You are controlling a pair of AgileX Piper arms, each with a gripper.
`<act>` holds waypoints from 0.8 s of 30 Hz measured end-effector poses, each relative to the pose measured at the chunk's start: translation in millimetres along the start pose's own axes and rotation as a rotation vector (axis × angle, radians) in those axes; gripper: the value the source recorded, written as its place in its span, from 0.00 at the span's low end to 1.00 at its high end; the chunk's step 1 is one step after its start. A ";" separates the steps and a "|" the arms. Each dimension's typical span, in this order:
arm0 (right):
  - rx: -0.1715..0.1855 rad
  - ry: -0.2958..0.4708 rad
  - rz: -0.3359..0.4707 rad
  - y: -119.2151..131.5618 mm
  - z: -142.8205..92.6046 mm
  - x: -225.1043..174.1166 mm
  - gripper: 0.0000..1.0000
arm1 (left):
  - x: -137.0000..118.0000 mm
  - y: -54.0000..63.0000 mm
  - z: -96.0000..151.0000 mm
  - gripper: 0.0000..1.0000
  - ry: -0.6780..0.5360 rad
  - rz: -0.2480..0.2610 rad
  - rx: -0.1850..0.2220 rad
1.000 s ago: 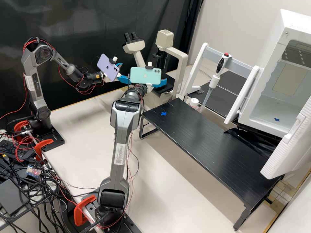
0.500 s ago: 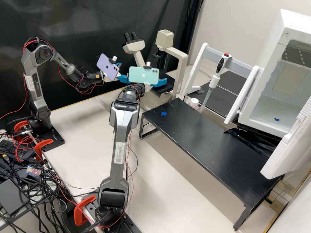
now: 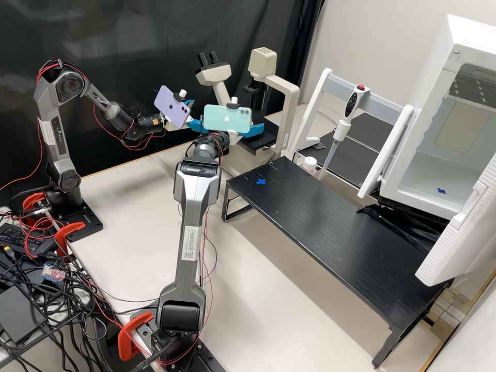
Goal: Move the petri dish to the bench
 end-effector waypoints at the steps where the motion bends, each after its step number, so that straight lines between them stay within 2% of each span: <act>1: -0.003 0.000 0.000 0.0 0.0 0.0 0.00 | 0.0 0.0 0.0 1.00 0.000 0.000 0.000; 4: -0.025 0.005 -0.004 -1.9 -2.4 -1.0 0.00 | 0.0 0.0 0.0 1.00 0.000 0.000 0.000; 24: -0.024 0.012 -0.030 -6.0 -5.1 -2.2 0.00 | 0.0 0.0 -0.1 1.00 0.001 0.000 -0.001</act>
